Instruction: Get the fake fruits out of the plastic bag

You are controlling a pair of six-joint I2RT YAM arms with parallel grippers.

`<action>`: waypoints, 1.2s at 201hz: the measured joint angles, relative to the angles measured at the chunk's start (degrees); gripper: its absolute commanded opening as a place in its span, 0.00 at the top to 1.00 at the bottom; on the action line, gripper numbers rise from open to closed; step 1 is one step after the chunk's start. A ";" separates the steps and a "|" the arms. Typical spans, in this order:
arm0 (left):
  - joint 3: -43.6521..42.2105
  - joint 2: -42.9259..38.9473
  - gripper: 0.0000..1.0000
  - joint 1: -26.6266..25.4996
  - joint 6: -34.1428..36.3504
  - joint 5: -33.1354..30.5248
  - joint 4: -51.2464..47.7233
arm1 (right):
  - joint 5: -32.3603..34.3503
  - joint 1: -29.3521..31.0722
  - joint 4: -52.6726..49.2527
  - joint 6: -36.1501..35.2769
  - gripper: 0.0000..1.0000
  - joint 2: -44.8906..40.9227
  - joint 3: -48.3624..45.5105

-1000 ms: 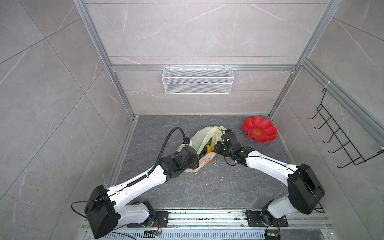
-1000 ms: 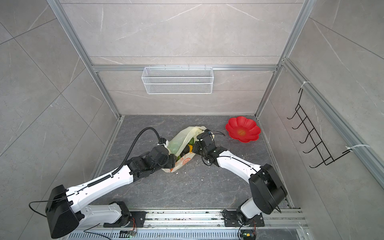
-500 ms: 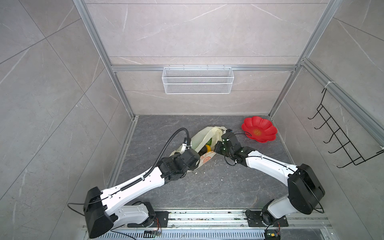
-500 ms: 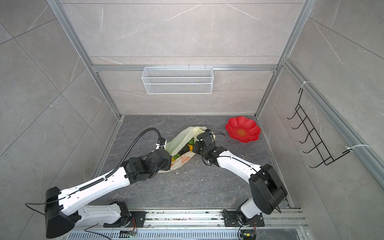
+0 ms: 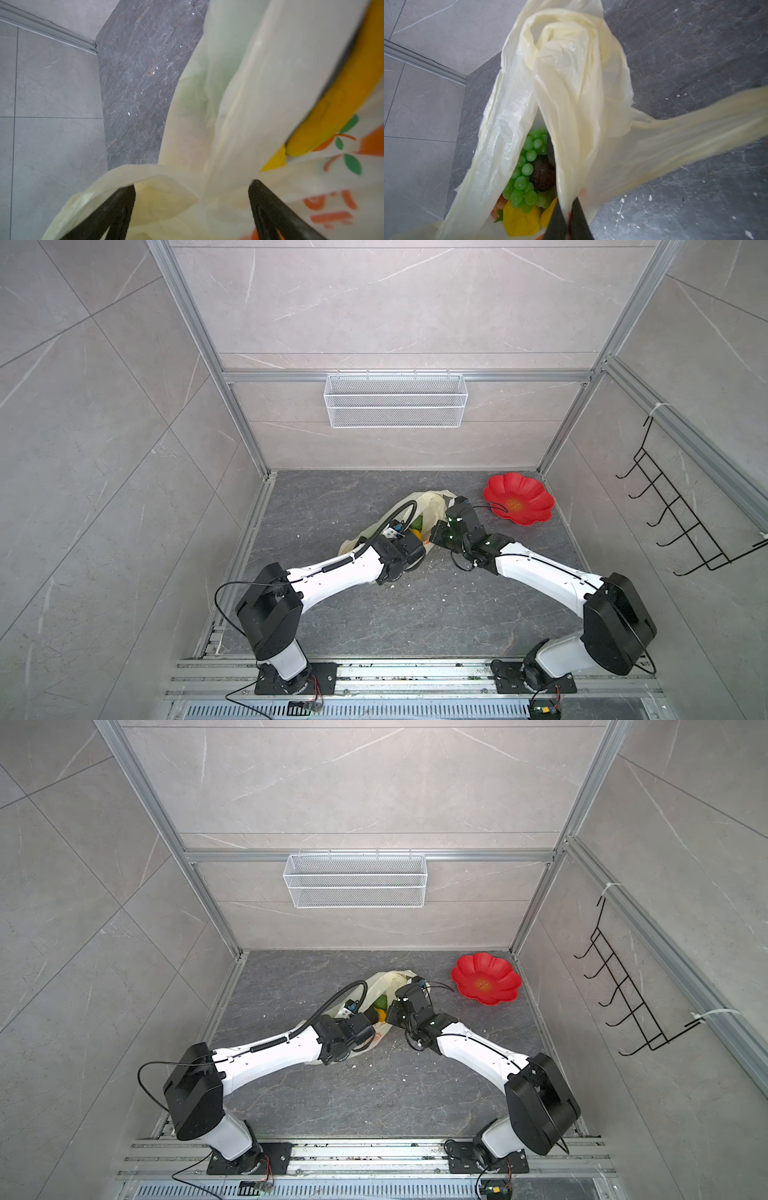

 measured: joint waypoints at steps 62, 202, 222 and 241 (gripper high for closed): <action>-4.83 -0.24 0.75 11.74 -1.09 6.43 7.54 | -0.11 -0.63 1.25 -0.22 0.95 -2.25 -3.30; -18.95 -9.05 1.00 40.76 -11.28 59.47 37.55 | -22.58 -6.69 31.45 3.45 0.99 6.40 -16.70; -14.53 -5.66 0.96 40.48 -10.84 59.49 37.24 | -22.77 -4.72 31.56 3.23 0.99 6.49 -15.76; -10.43 -1.88 0.91 40.54 -9.79 59.01 35.85 | -22.71 -4.35 31.04 2.93 0.98 6.38 -15.67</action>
